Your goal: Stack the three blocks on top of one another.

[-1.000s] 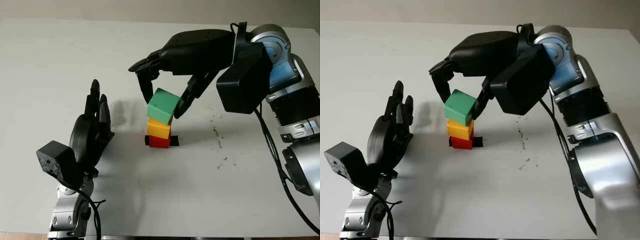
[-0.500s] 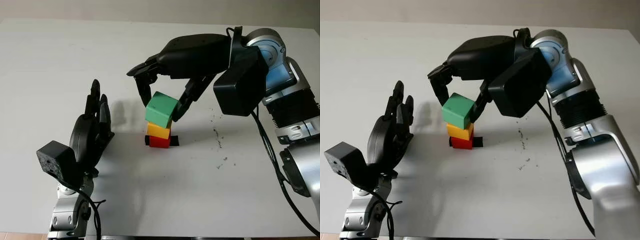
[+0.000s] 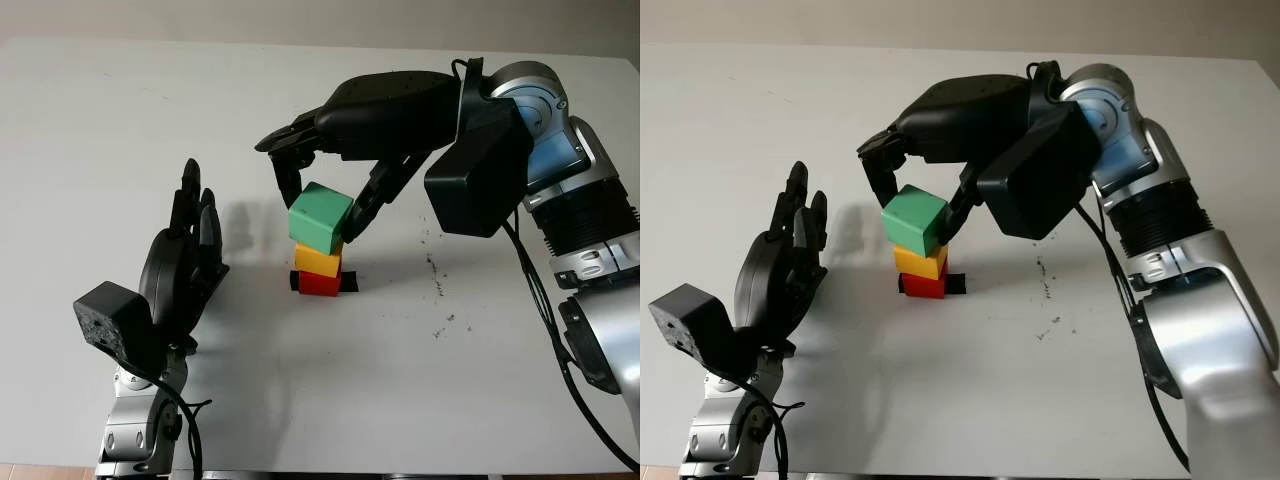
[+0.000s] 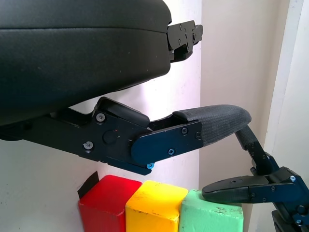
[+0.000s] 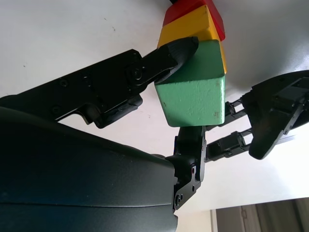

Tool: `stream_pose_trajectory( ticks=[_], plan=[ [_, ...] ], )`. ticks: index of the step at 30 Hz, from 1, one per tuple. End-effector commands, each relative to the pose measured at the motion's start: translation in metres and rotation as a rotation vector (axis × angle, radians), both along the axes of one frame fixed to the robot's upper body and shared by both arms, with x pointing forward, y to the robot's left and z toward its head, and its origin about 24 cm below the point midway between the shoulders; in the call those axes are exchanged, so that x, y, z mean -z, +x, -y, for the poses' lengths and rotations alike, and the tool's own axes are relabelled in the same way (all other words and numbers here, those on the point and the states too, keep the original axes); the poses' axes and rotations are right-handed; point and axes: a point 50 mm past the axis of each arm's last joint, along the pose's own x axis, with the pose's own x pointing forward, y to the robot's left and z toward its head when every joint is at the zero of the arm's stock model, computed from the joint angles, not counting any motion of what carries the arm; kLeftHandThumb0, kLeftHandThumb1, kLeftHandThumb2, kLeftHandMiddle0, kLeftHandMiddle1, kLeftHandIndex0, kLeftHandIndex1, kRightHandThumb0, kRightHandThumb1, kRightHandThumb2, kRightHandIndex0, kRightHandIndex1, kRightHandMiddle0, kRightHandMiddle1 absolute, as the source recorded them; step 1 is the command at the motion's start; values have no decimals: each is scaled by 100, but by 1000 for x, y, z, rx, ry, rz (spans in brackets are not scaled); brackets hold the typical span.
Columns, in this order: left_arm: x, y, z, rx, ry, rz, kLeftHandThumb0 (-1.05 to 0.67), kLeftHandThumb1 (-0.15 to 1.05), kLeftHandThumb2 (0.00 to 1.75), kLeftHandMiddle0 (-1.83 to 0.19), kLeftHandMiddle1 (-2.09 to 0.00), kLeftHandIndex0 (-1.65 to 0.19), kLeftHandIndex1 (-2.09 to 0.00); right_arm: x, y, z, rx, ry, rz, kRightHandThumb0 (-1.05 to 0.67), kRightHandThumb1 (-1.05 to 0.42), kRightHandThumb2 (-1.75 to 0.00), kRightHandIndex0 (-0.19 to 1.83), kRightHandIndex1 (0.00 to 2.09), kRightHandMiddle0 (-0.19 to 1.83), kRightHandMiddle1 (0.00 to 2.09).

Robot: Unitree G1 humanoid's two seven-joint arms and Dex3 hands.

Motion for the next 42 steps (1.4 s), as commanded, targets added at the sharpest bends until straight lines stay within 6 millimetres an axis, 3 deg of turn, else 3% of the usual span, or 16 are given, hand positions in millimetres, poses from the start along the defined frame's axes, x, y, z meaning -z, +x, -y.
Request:
stream_pose_trajectory(
  ticks=[1, 6, 11, 17, 26, 32, 36, 42],
  plan=[
    [0, -2, 0, -2, 2, 7, -78, 105, 68, 15, -6, 16, -5, 0, 0, 4, 19, -20, 2, -50, -93, -5, 17, 3, 26, 136],
    [0, -2, 0, 0, 1, 7, -78, 105, 68, 15, -5, 16, -5, -1, 1, 6, 30, -28, -1, -55, -92, -5, 8, 3, 12, 105],
    [-1, -1, 0, 0, -6, 11, -79, 105, 68, 15, -5, 16, -5, -2, 0, 8, 28, -59, 10, -62, -91, -5, -8, 4, 7, 55],
    [-1, -1, -1, 4, -4, 14, -78, 105, 68, 16, -5, 17, -5, -4, -3, 11, 13, -99, 45, -69, -90, -5, -19, 1, -5, 27],
    [-1, -1, -2, 4, -2, 12, -79, 105, 68, 16, -5, 16, -5, -7, -10, 20, 8, -118, 79, -76, -89, -5, -19, 0, -19, 4],
    [-1, -1, -2, -3, -5, 12, -79, 105, 67, 16, -5, 16, -5, -16, -13, 40, 81, 45, 77, -85, -97, -9, -19, 0, -19, 0],
    [-2, -2, -5, -4, -2, 15, -79, 105, 67, 16, -5, 16, -5, -15, -12, 60, 163, 221, 74, -87, -104, -28, -19, 0, -16, 3],
    [-2, -2, -9, -3, -5, 11, -78, 105, 68, 15, -6, 15, -6, 5, -11, 87, 270, 393, 47, -84, -105, -55, -19, 0, -13, 5]
  ],
)
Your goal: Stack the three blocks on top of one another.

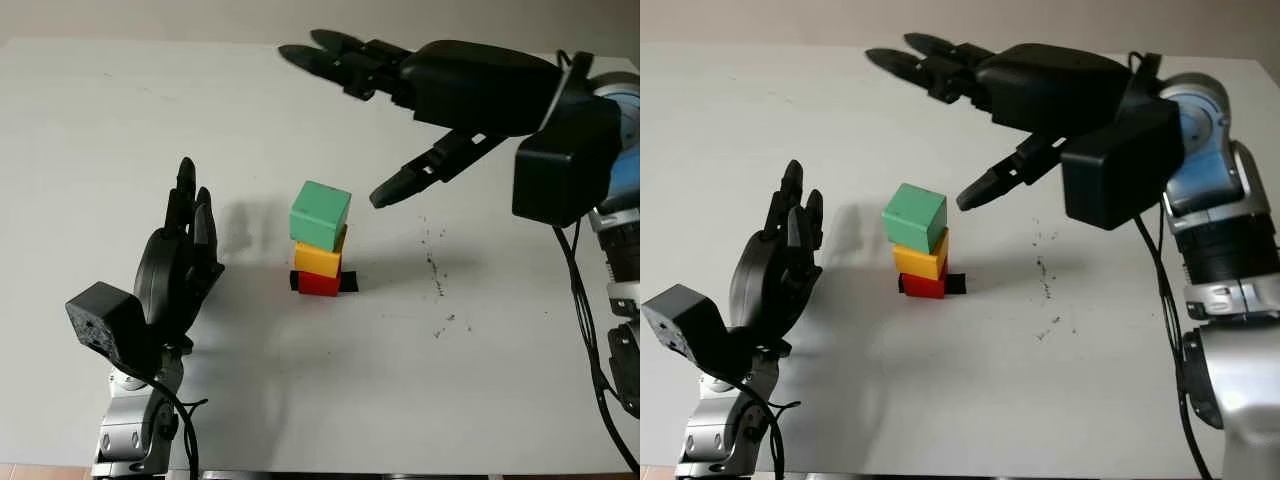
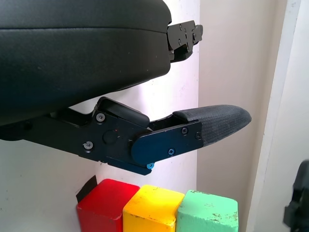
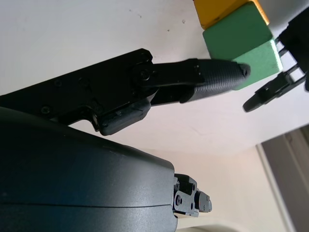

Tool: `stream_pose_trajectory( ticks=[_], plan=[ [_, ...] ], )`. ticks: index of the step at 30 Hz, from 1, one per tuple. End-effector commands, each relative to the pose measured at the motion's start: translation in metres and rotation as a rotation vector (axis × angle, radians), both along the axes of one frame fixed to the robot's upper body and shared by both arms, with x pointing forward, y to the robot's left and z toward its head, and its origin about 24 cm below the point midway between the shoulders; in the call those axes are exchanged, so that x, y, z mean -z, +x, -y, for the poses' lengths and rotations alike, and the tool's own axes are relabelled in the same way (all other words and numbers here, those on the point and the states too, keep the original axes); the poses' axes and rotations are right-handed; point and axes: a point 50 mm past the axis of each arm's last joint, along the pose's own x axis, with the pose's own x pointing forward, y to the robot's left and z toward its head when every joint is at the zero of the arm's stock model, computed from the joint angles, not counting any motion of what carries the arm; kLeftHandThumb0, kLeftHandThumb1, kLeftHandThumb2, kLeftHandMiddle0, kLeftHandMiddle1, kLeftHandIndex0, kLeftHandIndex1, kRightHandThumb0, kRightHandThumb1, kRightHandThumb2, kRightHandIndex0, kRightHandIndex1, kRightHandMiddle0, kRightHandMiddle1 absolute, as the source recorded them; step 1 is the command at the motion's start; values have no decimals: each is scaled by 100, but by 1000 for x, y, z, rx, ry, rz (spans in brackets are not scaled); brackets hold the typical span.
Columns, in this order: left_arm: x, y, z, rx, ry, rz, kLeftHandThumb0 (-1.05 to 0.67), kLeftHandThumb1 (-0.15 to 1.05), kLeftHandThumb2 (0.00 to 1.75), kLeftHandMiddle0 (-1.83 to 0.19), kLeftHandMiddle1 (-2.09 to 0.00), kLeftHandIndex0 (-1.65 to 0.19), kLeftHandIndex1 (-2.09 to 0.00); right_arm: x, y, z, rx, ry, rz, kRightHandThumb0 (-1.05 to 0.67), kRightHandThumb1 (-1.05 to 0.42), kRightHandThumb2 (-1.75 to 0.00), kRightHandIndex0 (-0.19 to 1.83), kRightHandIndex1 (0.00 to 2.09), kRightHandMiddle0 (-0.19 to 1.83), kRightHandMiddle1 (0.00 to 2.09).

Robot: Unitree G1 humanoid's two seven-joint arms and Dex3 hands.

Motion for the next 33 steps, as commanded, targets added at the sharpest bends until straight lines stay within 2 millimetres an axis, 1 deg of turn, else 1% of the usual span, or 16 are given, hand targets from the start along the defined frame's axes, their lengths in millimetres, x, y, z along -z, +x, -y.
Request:
stream_pose_trajectory(
  ticks=[1, 5, 9, 13, 15, 19, 23, 26, 33],
  plan=[
    [-1, -1, -3, -1, 5, 2, -78, 105, 68, 15, -6, 15, -6, 4, -2, 10, 30, 54, -11, -83, -105, -57, -19, 0, -13, 5],
    [-2, -1, -5, 0, 13, 1, -78, 105, 68, 14, -6, 15, -6, 21, -2, 19, 72, 186, -71, -81, -105, -64, -19, 0, -15, 4],
    [-2, -1, -6, 0, 17, -1, -78, 105, 69, 15, -5, 15, -5, 40, -6, 24, 121, 320, -69, -80, -105, -66, -19, 0, -14, 4],
    [-3, -1, -7, -11, 13, -1, -78, 105, 68, 13, -6, 14, -6, 56, -11, 22, 166, 473, -92, -83, -105, -67, -16, 2, -15, 4],
    [-3, -1, -7, -2, 15, 0, -77, 105, 69, 14, -5, 15, -5, 69, -15, 20, 218, 568, -135, -80, -105, -65, -16, 3, -16, 4],
    [-4, -2, -8, -11, 20, 2, -77, 105, 69, 13, -6, 15, -6, 89, -22, 16, 322, 696, -195, -74, -105, -65, -17, 3, -15, 4],
    [-5, -2, -10, -27, 31, 9, -77, 105, 69, 12, -6, 14, -6, 108, -30, 8, 358, 854, -313, -69, -105, -65, -19, 0, -19, 1],
    [-5, -2, -10, -27, 36, 11, -77, 105, 70, 12, -6, 14, -6, 117, -34, 2, 380, 911, -351, -68, -105, -67, -19, 0, -19, 0],
    [-5, -2, -9, -36, 22, 20, -77, 105, 69, 11, -6, 13, -6, 130, -40, -7, 475, 969, -383, -74, -105, -70, -19, 0, -19, 0]
  ],
)
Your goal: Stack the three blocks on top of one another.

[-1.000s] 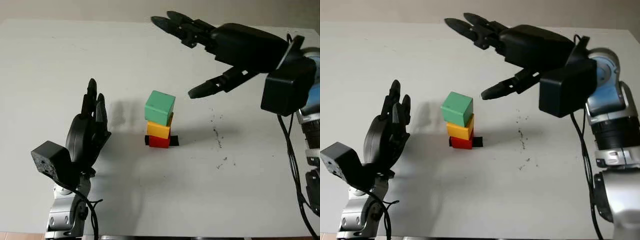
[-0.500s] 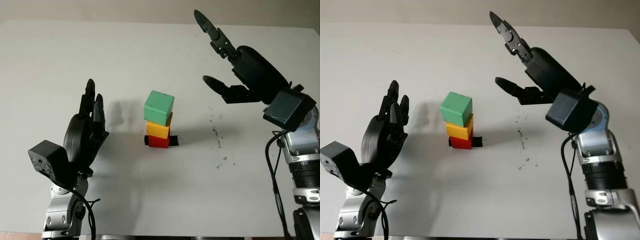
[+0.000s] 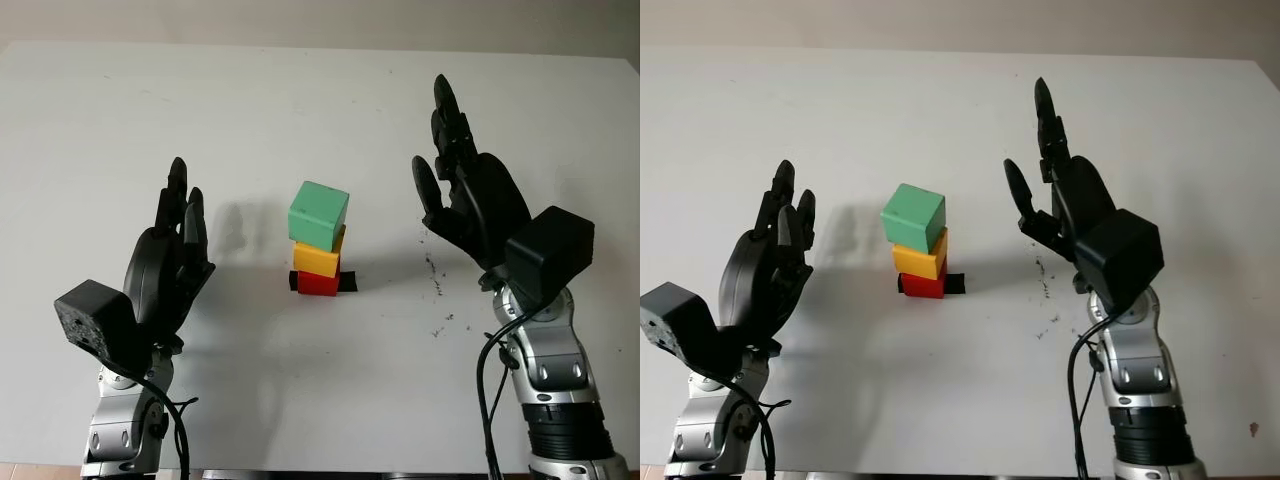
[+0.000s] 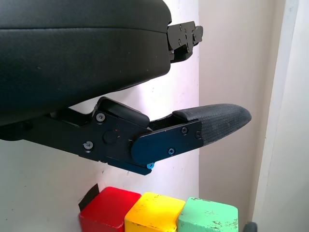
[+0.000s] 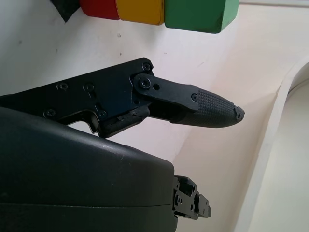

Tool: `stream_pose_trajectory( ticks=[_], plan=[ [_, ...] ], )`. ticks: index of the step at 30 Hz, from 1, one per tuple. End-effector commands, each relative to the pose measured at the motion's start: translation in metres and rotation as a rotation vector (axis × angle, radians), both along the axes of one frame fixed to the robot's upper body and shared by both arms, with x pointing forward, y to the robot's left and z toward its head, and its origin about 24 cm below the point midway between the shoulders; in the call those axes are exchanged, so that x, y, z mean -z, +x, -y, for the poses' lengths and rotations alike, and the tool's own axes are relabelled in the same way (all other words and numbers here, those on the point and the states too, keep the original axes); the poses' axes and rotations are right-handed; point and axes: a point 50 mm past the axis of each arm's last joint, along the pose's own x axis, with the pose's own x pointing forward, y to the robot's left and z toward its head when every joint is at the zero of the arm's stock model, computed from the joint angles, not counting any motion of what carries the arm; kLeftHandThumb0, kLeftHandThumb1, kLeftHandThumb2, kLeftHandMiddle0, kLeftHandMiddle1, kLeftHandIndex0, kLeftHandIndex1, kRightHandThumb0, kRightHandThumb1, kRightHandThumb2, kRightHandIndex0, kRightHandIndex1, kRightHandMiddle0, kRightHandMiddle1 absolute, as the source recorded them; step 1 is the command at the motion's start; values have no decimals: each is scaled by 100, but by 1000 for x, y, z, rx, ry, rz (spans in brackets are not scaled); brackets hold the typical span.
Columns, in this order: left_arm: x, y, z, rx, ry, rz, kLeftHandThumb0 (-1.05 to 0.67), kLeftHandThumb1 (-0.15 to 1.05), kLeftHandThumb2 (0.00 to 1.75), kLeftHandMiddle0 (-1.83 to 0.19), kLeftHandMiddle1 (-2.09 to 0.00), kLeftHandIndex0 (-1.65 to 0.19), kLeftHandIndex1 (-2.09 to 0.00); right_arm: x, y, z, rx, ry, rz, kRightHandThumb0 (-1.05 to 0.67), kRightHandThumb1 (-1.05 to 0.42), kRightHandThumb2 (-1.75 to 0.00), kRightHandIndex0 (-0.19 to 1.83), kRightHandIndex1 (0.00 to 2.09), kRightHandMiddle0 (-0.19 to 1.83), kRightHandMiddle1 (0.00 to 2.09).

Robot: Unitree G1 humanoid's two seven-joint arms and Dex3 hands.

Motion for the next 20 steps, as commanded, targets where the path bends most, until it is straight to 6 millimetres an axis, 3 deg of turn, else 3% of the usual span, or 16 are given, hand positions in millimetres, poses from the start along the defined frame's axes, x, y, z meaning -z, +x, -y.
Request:
stream_pose_trajectory(
  ticks=[1, 11, 20],
  plan=[
    [-3, -1, 0, -4, -3, 23, -77, 105, 69, 11, -6, 13, -6, 4, -4, -1, 29, 11, -14, -76, -105, -70, -19, 0, -19, 0],
    [-3, -1, 1, 11, -25, 46, -78, 105, 69, 12, -5, 13, -5, 26, -9, -7, 64, 139, -92, -76, -105, -71, -19, 0, -19, 0],
    [-4, -2, 1, 14, -41, 58, -77, 105, 70, 11, -6, 12, -6, 31, -10, -12, 61, 179, -118, -76, -105, -73, -19, 0, -19, 0]
  ],
)
